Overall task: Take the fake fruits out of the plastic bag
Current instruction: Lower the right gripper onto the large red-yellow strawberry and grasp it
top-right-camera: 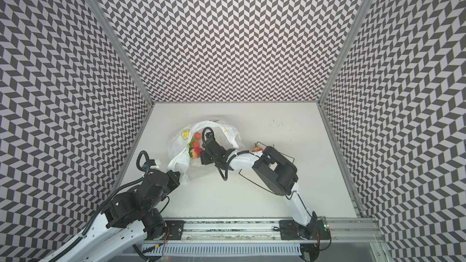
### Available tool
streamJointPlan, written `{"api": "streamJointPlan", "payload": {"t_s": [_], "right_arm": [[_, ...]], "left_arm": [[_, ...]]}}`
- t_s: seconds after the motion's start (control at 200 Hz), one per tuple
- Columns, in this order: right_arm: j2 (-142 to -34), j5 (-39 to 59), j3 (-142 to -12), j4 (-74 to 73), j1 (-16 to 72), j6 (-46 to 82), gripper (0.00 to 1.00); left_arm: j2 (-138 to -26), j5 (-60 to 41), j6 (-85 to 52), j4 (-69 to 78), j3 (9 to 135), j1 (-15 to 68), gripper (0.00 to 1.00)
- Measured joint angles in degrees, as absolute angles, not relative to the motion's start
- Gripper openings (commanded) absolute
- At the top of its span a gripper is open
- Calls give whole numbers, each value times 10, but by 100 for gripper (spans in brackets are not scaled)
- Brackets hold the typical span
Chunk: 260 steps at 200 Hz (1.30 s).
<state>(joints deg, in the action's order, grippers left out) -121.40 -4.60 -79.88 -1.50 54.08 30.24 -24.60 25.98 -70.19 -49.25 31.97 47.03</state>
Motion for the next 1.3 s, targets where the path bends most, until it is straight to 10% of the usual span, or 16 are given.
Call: {"api": "streamJointPlan", "payload": {"t_s": [0.876,1.302], "right_arm": [[-1355,30,-990,17,538,62,85],[-1388,-10,-1024,23,539,57,60]], "left_arm": [[-243,274,-675,-476,320,470,0],[-241,276,-671,-472,320,470,0]]}}
